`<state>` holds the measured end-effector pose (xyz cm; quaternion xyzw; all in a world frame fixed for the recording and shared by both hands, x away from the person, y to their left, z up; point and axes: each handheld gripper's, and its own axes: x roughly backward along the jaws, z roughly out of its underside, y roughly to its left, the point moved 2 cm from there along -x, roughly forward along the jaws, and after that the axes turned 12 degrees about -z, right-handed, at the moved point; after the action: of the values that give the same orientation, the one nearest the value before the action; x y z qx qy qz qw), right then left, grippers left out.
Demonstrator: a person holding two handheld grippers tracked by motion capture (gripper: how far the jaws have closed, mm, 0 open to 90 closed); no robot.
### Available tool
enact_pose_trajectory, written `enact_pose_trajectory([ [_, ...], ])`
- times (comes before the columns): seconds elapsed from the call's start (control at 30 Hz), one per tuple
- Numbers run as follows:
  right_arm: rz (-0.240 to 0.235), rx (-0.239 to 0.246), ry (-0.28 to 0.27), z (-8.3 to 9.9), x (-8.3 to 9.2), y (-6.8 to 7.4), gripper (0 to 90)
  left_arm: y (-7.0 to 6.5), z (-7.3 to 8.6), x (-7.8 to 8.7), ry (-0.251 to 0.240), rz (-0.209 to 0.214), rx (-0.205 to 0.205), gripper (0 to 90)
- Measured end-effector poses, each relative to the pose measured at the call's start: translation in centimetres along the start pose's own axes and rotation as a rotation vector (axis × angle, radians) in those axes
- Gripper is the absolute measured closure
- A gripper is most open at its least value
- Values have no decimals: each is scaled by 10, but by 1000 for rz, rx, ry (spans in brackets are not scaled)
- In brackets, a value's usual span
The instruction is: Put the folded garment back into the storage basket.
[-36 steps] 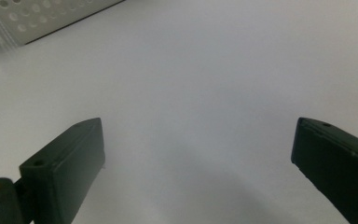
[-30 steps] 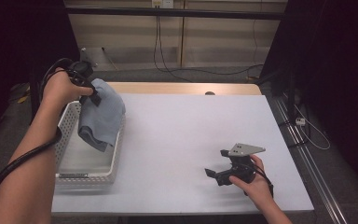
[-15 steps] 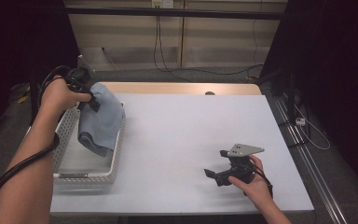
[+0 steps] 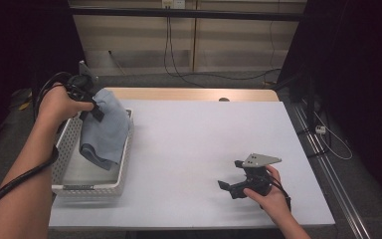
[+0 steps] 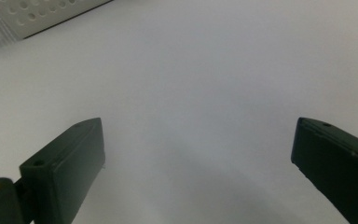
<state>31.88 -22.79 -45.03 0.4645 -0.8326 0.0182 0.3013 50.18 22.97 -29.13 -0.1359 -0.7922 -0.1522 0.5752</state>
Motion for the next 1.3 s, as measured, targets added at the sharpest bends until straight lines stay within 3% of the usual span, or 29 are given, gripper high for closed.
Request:
enact_pose_trajectory([
  [0.43,-2,0,2,0,-1,0,25,12,8,-2,-4,-23,56,737],
  [0.9,-4,0,6,0,-2,1,25,1,15,-12,15,-11,3,736],
  [1.3,-7,2,2,-1,-2,2,25,-5,19,-15,16,-5,-9,736],
])
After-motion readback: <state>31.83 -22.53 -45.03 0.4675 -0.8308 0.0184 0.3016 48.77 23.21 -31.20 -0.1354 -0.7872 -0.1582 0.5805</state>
